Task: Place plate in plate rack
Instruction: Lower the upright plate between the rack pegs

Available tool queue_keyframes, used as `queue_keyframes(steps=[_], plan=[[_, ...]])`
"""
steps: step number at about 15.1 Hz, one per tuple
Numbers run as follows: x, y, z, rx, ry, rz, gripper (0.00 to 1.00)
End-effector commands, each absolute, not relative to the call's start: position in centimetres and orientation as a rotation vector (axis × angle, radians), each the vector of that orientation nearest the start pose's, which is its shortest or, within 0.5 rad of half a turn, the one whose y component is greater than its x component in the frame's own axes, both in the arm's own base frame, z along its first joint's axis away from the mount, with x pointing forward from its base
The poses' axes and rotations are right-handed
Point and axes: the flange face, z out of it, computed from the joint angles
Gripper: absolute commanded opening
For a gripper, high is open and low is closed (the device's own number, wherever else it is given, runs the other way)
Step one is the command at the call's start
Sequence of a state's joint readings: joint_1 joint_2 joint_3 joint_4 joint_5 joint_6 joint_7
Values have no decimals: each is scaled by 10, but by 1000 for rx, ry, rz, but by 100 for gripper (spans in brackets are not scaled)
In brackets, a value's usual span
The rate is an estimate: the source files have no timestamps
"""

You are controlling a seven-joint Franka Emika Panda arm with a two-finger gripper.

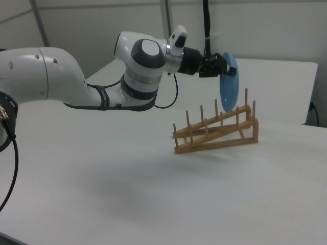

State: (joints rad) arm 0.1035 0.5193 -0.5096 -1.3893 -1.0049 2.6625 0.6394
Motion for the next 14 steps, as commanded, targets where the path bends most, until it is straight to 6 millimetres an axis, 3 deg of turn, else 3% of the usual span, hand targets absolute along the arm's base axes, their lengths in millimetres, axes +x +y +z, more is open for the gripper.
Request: queue_keyframes(steps=[1, 10, 12, 14], plan=[[729, -194, 505, 2048, -98, 926, 0], [738, -188, 472, 2072, -65, 888, 0], [739, -189, 463, 2079, -62, 875, 5], [738, -187, 459, 2086, -61, 869, 18]])
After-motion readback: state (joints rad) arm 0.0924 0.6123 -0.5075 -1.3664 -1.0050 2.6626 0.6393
